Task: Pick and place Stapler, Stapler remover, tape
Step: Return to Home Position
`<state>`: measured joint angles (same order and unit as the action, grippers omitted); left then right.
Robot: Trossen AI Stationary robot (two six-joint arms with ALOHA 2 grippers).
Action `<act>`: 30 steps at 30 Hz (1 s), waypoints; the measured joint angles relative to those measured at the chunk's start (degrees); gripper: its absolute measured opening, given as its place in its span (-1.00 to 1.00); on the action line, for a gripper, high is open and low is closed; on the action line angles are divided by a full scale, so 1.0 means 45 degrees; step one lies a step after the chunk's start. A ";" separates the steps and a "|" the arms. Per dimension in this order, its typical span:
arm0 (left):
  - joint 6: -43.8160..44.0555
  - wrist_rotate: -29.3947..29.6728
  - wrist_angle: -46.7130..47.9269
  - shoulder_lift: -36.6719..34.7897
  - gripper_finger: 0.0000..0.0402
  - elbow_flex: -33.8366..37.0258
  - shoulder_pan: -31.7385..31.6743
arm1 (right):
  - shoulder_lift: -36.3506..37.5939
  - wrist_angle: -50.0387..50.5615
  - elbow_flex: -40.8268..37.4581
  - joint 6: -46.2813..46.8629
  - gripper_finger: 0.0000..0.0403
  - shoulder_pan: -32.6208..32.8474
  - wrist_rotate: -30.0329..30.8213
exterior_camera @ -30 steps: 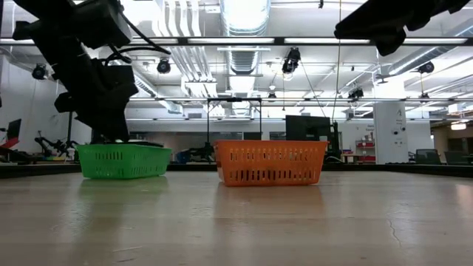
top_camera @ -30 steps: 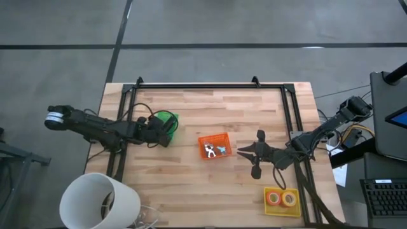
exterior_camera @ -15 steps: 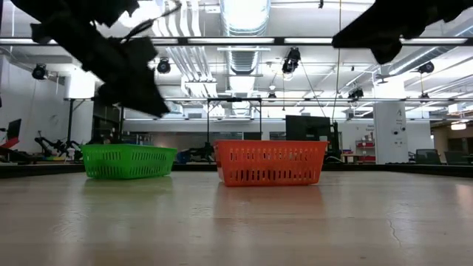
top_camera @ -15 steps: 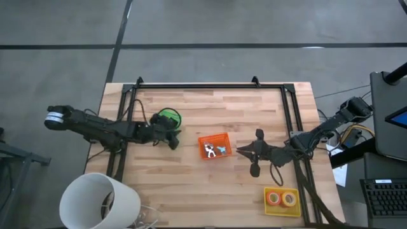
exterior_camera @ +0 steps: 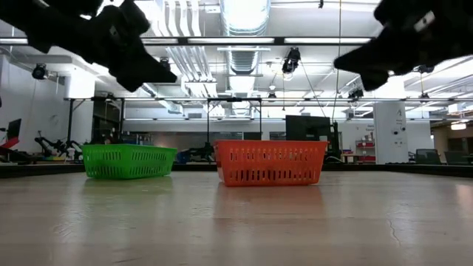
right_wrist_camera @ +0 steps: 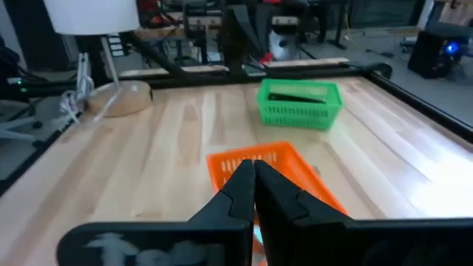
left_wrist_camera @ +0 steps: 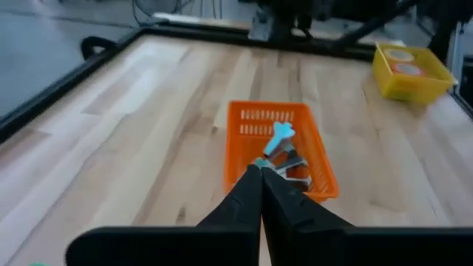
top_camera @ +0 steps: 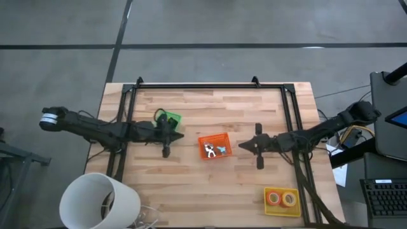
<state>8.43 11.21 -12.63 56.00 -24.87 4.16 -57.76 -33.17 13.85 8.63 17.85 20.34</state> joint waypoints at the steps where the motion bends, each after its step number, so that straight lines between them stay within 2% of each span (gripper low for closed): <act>1: -0.0056 0.0061 -0.0008 -0.0421 -0.98 0.0242 0.0017 | 0.0340 -0.0001 -0.0247 0.0001 -0.96 -0.0001 -0.0026; 5: 0.0147 0.0104 -0.0472 -0.2351 -0.96 0.1627 0.0055 | 0.1984 -0.0031 -0.1231 -0.0127 -0.96 -0.0005 -0.0412; 10: -0.0159 0.0132 -0.0795 -0.5014 -0.95 0.3255 0.0044 | 0.3801 -0.0049 -0.2114 -0.0392 -0.96 -0.0405 -0.2404; 19: -0.0492 0.0047 0.0564 -0.9112 -0.95 0.5015 0.0044 | 0.6413 0.0849 -0.2894 -0.1263 -0.96 -0.1159 -0.2634; 23: -0.0105 0.0047 0.2296 -1.0604 -0.90 0.5255 0.0044 | 0.7257 0.1697 -0.2886 -0.1246 -0.96 -0.1180 -0.2652; 30: -0.0511 -0.0301 0.3003 -1.2438 -0.94 0.5126 0.0048 | 0.8428 0.3264 -0.2881 -0.1472 -0.96 -0.1217 -0.2544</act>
<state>6.13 9.85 0.88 0.03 -1.81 4.38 -19.83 -18.48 0.89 2.01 12.37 8.90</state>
